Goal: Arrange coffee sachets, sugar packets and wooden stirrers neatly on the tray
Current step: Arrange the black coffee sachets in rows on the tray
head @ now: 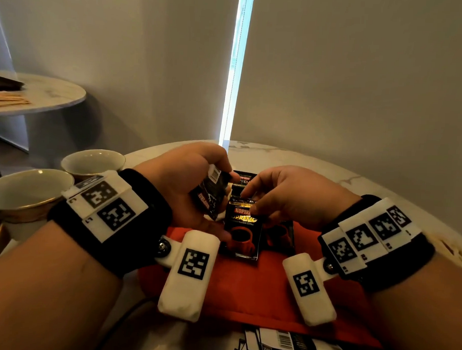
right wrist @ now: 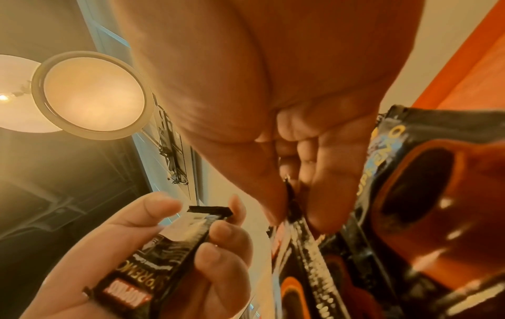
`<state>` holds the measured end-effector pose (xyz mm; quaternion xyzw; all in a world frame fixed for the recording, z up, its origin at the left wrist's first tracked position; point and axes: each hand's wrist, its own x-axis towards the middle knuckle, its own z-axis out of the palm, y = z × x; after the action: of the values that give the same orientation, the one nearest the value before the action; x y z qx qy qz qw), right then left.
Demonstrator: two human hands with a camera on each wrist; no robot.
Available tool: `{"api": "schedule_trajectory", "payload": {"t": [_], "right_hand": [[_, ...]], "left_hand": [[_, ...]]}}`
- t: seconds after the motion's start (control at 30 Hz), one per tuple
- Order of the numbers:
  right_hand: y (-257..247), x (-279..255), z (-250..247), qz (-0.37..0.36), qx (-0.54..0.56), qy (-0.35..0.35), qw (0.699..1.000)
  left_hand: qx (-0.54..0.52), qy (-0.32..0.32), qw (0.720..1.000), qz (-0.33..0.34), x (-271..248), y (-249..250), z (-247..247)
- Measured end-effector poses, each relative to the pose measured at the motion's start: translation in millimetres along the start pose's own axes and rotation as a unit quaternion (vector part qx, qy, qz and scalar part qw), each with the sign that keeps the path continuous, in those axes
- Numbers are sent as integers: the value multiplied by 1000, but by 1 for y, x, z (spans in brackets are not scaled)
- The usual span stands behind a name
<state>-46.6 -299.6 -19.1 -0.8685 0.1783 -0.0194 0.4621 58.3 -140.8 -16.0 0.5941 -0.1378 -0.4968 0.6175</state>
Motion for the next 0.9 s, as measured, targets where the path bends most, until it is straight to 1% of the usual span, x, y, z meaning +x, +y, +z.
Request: {"api": "schedule_trajectory", "payload": {"t": [0.13, 0.23, 0.33, 0.53, 0.77, 0.9], "right_hand": [[0, 1, 2, 9, -15, 5, 1000], [-1, 2, 2, 5, -26, 3, 1000], [-1, 2, 2, 1, -46, 6, 999], [-2, 5, 1, -17, -113, 37, 993], [0, 6, 0, -21, -81, 47, 995], [2, 7, 0, -27, -66, 65, 995]], "left_hand": [[17, -15, 999, -25, 3, -4, 1], [35, -10, 999, -40, 6, -8, 3], [34, -7, 999, -41, 8, -9, 5], [36, 1, 998, -46, 4, -9, 6], [49, 0, 998, -42, 5, -9, 5], [51, -5, 998, -40, 5, -10, 5]]}}
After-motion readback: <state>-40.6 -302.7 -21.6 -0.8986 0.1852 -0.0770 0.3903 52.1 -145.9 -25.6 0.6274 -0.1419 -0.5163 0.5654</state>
